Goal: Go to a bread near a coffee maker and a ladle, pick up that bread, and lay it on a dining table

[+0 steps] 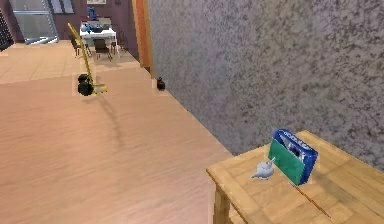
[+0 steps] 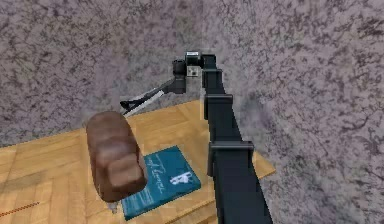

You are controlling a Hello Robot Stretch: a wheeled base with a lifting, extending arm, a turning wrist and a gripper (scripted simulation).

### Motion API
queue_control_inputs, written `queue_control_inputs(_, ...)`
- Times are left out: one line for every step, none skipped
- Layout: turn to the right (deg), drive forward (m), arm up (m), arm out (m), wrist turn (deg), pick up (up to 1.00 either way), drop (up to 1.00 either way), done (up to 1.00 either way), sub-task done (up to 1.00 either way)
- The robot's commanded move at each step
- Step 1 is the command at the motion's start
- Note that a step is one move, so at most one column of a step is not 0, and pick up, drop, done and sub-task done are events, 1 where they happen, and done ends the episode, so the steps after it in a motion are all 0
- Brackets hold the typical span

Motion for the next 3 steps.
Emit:
queue_control_inputs(0.0,0.00,0.00,0.00,0.0,0.00,1.00,0.00,0.00)
queue_control_inputs(0.0,0.00,0.04,0.00,0.0,0.00,0.00,0.00,0.00)
queue_control_inputs(0.0,0.00,0.00,-0.08,0.0,0.00,0.00,0.00,0.00)
